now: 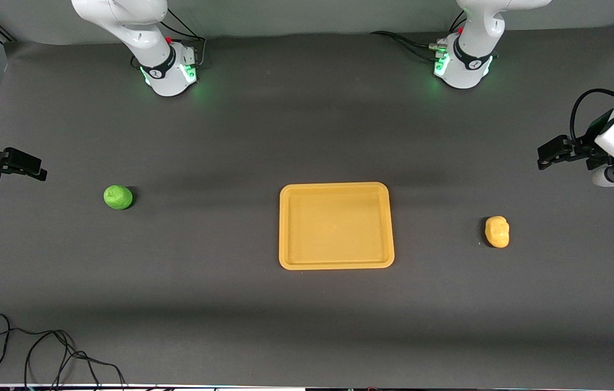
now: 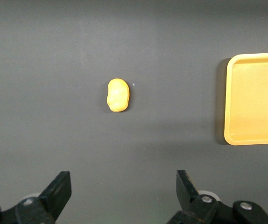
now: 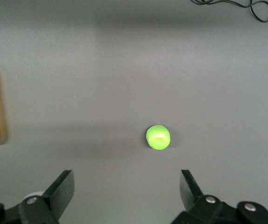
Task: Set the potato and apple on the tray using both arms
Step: 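Move the left gripper down to the yellow potato and grasp it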
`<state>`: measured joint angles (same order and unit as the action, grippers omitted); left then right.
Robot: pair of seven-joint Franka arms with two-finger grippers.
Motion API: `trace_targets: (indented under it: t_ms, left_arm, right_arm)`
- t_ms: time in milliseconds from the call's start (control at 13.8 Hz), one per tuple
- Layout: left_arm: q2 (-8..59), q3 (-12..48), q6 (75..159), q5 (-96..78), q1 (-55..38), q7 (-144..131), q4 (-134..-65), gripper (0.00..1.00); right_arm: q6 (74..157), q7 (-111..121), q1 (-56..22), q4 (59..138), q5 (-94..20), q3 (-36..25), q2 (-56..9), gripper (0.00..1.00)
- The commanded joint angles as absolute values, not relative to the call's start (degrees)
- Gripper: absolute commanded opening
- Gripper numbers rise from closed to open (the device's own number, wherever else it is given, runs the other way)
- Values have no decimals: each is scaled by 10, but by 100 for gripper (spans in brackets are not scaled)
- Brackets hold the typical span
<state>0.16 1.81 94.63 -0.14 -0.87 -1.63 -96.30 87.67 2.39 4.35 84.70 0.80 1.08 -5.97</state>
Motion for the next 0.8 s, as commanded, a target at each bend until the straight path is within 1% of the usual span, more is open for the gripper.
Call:
trace_targets:
  t_ms: [0,289,507,724]
  left_arm:
    - [-2,14,951,-3,-15,-16,-965,100]
    - [-2,14,952,-3,-15,-15,-966,100]
    - [10,13,959,-2,-11,-10,-973,100]
    - [13,12,1038,1,-6,-10,-1030,100]
  right_arm:
    - [874,11,49,854,11,15,-46,100]
    - [874,11,49,854,11,13,-47,100]
    - [872,11,52,856,8,12,-50,100]
    - [872,11,52,856,6,12,-51,100]
